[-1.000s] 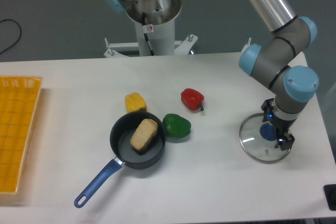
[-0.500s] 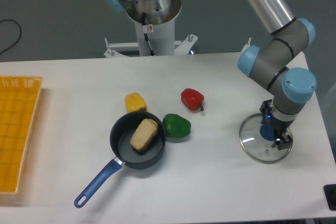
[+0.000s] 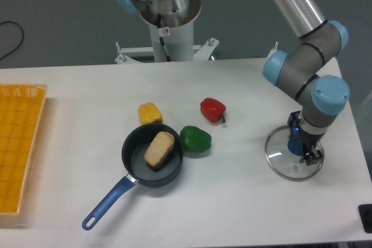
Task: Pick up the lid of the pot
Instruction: 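Close the gripper on the blue knob of the lid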
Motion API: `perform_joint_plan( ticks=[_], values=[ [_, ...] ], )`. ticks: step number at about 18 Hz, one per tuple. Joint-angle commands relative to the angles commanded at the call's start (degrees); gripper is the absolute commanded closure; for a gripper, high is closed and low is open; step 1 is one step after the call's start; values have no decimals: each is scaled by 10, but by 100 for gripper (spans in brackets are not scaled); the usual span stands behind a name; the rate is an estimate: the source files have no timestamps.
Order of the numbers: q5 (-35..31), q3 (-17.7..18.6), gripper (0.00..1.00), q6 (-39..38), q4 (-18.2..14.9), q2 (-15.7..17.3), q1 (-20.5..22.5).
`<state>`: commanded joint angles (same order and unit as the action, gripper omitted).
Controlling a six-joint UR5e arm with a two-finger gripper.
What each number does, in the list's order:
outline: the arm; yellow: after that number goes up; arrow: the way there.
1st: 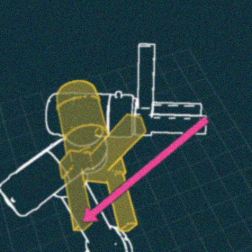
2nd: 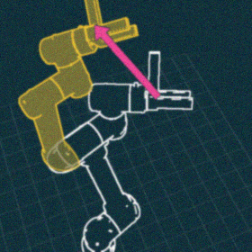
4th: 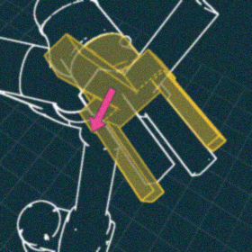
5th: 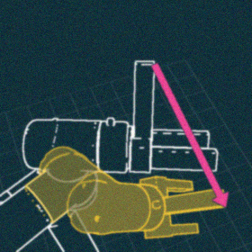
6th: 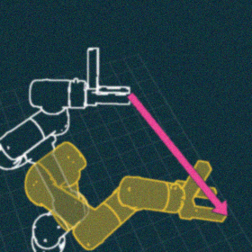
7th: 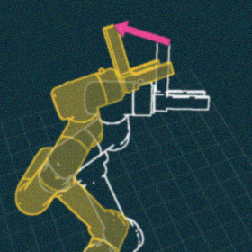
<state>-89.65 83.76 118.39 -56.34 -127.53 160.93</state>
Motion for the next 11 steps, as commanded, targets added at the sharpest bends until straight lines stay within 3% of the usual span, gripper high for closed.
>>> perform_joint_plan(
  ticks=[11],
  values=[
    [-2,-1,28,-4,0,1,-1]
  ],
)
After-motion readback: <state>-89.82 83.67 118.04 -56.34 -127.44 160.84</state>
